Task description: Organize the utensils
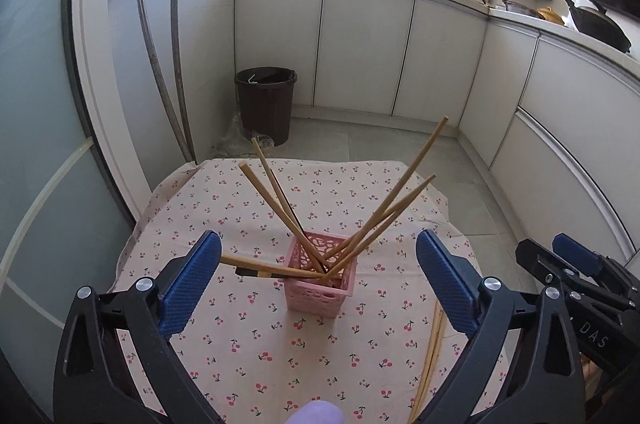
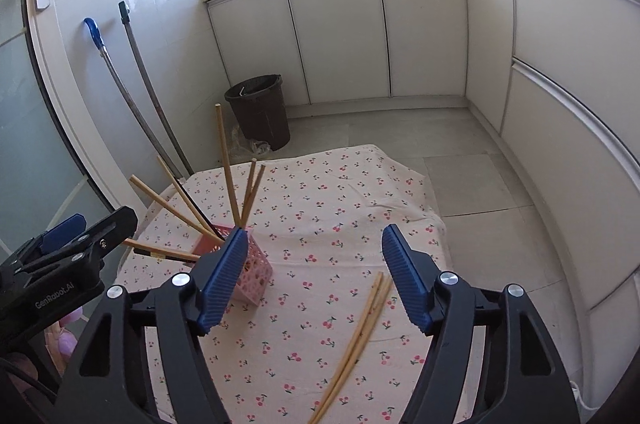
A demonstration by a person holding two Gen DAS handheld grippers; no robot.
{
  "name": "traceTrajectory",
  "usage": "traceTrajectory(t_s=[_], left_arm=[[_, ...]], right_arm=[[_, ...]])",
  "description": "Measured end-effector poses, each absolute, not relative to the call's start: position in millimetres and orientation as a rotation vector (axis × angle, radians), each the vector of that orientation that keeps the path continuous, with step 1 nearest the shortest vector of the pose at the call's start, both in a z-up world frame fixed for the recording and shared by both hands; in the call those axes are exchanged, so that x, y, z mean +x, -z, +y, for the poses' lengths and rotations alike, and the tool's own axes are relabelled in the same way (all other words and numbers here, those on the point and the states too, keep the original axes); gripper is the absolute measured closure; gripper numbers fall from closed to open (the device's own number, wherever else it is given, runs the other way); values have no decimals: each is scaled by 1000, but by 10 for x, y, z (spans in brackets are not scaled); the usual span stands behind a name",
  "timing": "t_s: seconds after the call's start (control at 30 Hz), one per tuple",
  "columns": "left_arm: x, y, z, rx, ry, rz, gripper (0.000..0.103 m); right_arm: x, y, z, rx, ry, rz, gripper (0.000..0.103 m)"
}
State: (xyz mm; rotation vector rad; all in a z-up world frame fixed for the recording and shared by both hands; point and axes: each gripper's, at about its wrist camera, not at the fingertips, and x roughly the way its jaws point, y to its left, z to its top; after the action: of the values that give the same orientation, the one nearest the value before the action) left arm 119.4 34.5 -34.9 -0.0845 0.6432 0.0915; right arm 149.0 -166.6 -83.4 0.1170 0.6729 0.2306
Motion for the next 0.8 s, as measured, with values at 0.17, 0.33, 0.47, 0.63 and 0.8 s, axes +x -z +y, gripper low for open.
traceTrajectory(t_s=[0.17,0.33,0.47,0.63,0.8], left_arm=[[1234,475,171,-44,-78,679,7],[1256,584,0,-1,-53,709,7],[1266,664,-115,30,-35,730,7],[1308,781,-227,52,-17,763,7],[1395,934,-327,53,8,818,7]], right_arm=[[1438,904,-1840,113,-173,682,26],[1456,963,-2090,157,-94,697,12],[1487,1022,-2197,143,-49,725,9],[1477,1101,-2263,129,-35,769,9],[1463,1113,-2383,168,-38,794,9]])
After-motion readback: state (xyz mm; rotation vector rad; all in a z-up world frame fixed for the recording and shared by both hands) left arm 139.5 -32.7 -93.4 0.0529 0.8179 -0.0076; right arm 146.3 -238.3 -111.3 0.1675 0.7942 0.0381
